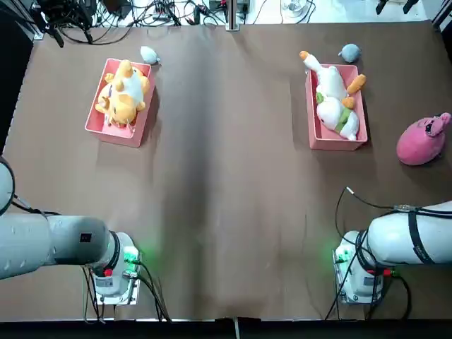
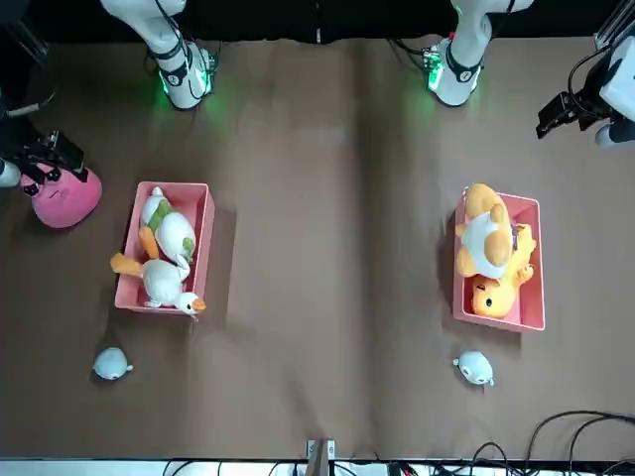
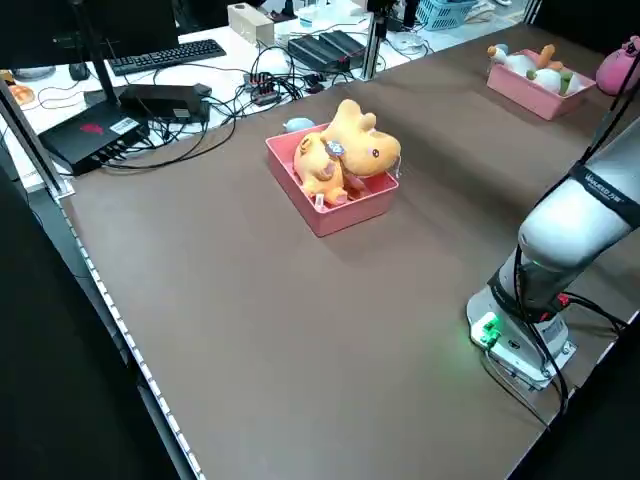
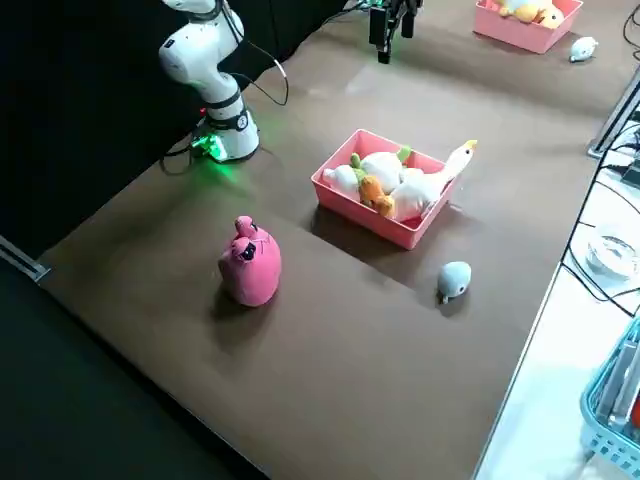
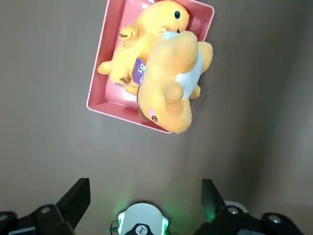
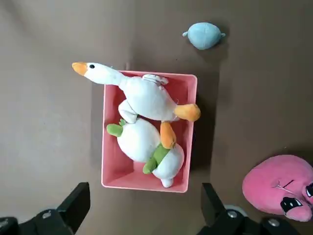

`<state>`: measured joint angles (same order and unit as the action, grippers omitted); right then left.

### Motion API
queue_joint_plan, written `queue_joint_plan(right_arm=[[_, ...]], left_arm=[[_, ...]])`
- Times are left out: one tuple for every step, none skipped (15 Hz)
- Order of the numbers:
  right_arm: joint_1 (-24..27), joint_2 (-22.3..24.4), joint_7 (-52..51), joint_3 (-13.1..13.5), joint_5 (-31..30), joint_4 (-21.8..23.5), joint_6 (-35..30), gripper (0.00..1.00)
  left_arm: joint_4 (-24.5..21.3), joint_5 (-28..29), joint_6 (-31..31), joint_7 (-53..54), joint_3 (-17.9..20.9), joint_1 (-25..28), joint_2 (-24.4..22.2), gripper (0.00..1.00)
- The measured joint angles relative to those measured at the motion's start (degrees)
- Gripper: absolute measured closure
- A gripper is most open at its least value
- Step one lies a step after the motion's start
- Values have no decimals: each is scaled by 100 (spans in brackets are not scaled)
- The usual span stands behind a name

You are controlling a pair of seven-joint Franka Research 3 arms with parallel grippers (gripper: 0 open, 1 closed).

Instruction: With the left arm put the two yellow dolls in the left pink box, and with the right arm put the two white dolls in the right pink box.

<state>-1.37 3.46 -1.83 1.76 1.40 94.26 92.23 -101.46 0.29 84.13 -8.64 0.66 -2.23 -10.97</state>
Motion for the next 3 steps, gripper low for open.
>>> queue_joint_plan(right_arm=[[-2,0,0,-1,0,0,0,0],[-2,0,0,0,0,0,0,0],[-2,0,0,0,0,0,0,0]], left_arm=[[0,-6,0,0,4,1,0,0],[0,-37,0,0,7,1,0,0],[0,-70,1,0,9,1,0,0]])
